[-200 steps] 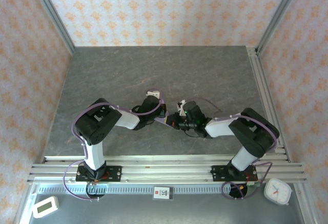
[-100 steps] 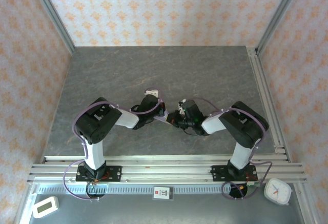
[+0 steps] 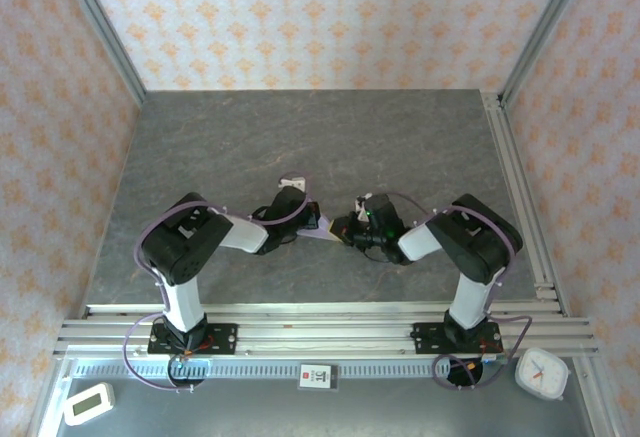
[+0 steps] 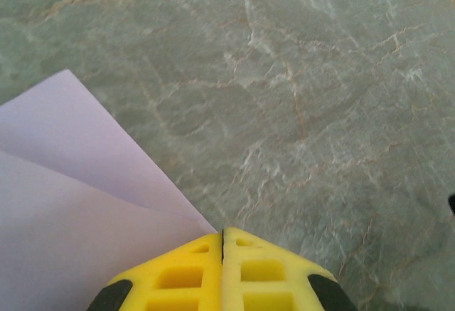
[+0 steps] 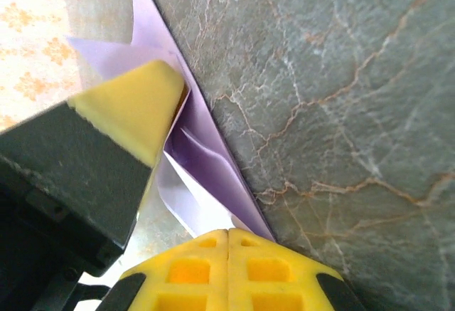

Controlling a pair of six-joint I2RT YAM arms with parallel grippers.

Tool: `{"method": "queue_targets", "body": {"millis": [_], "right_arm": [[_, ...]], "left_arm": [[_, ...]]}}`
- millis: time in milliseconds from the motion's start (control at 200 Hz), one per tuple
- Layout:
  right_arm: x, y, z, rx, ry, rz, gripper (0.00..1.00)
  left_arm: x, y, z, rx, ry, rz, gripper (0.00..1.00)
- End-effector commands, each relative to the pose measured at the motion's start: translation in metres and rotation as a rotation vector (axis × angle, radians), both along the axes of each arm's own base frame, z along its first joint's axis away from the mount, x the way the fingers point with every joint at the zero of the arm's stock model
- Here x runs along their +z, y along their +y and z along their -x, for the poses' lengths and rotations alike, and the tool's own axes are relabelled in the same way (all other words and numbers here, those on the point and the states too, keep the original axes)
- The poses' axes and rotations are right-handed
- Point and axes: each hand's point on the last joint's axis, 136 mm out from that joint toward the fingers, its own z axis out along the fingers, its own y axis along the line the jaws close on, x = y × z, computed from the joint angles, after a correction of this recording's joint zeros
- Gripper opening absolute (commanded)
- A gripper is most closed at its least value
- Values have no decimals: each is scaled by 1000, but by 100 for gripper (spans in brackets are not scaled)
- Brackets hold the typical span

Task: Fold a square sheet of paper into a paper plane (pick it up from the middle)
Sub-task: Fourth fold the wing at the center of the table.

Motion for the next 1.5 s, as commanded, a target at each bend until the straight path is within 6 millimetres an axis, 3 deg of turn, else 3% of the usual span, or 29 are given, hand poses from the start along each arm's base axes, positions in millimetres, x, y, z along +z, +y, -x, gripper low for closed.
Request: {"method": "queue_targets", "body": {"millis": [0,195,365,546,831,1206,1496], "right_arm": [[-53,-25,32,-35,221,73,0],[-66,-31,42,-35,271,108,0],[-73,-36,45,-33,289,156,0],[-75,-39,45,-42,298,172,0],[-79,-44,46,-57,311,210,0],[-94,-54,54,-58,371,289,0],[-109,-64,63,-54,408,353,0]], "left_arm": [[12,-1,10,2,32,50,0],[39,-11,19,1,10,150,0],[50,-26,31,-5,6,199,0],[41,-38,37,0,37,256,0],[20,-35,27,67,72,266,0],[-29,13,19,275,215,97,0],[-34,33,12,305,219,69,0]]}}
